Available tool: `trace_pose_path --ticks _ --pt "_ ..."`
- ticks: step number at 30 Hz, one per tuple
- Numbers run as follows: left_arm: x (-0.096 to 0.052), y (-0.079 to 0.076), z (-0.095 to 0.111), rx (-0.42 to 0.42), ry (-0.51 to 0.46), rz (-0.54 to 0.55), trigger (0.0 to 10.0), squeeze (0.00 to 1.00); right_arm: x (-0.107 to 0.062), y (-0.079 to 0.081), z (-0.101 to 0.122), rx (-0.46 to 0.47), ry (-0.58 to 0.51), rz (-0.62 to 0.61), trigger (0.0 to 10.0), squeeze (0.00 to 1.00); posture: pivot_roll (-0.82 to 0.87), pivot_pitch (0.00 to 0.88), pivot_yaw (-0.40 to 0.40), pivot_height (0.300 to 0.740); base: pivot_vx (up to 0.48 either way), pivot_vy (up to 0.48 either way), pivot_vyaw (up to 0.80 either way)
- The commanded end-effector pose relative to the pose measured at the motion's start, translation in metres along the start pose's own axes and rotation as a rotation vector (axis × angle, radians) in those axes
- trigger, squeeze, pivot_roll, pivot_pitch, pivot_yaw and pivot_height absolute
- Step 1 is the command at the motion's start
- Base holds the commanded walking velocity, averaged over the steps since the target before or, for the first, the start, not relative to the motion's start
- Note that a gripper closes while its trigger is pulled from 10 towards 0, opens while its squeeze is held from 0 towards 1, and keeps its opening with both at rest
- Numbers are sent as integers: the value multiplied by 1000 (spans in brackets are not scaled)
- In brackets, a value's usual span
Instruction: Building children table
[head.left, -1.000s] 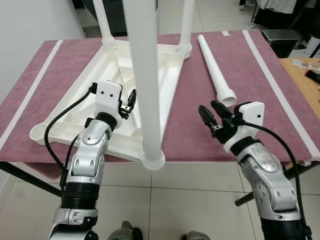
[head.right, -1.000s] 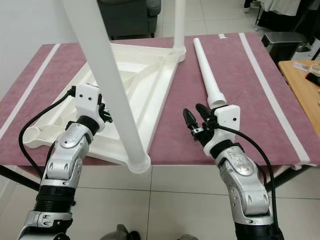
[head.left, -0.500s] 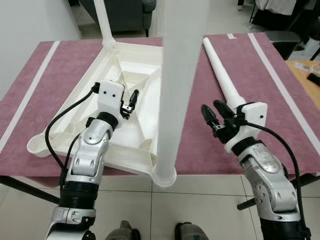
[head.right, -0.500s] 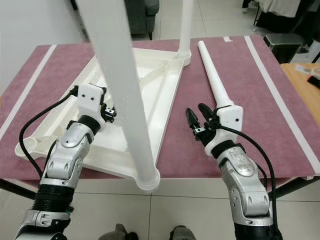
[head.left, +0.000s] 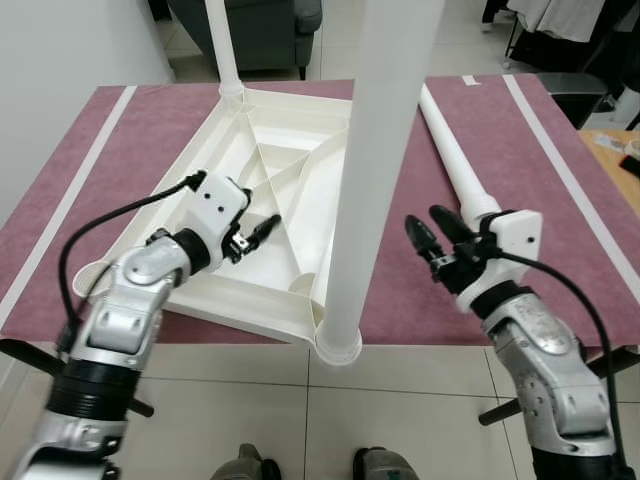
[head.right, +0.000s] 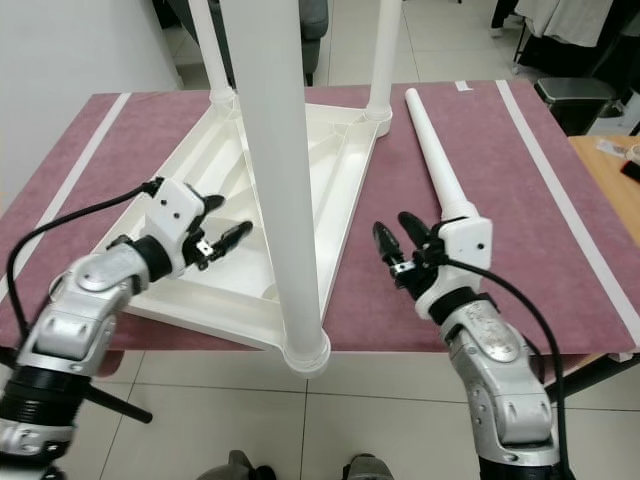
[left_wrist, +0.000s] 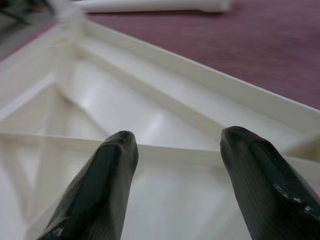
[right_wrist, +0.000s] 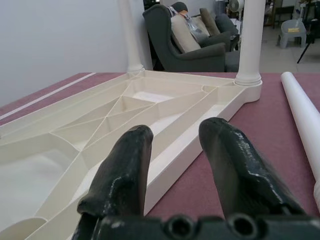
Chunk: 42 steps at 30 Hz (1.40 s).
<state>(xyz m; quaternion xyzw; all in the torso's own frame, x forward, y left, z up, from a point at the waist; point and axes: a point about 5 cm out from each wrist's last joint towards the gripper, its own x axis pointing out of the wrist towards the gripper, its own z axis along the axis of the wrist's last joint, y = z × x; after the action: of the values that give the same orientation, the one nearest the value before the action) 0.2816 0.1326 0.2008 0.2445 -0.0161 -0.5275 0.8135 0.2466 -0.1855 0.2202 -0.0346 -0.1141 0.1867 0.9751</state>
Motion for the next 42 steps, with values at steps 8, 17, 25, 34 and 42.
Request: trace_pose_path --ticks 8,17,25,34,42 --pt "-4 -34 -4 48 57 -416 10000 0 -39 15 -9 13 163 280 10000 0 -117 111 114 740 0 0 0" --pt "11 -46 -22 144 148 -673 10000 0 -60 14 -13 31 264 335 10000 0 -153 126 134 740 0 0 0" --pt "27 -36 -37 238 209 -640 9412 0 -67 20 -11 39 282 389 10000 0 -166 137 142 740 0 0 0" --pt "43 -35 -40 221 154 -598 0 0 -72 36 -12 65 315 491 10000 0 -169 143 134 740 0 0 0" --pt "52 -27 -39 183 108 -494 0 0 -62 33 -10 52 282 470 10000 0 -167 141 128 740 0 0 0"
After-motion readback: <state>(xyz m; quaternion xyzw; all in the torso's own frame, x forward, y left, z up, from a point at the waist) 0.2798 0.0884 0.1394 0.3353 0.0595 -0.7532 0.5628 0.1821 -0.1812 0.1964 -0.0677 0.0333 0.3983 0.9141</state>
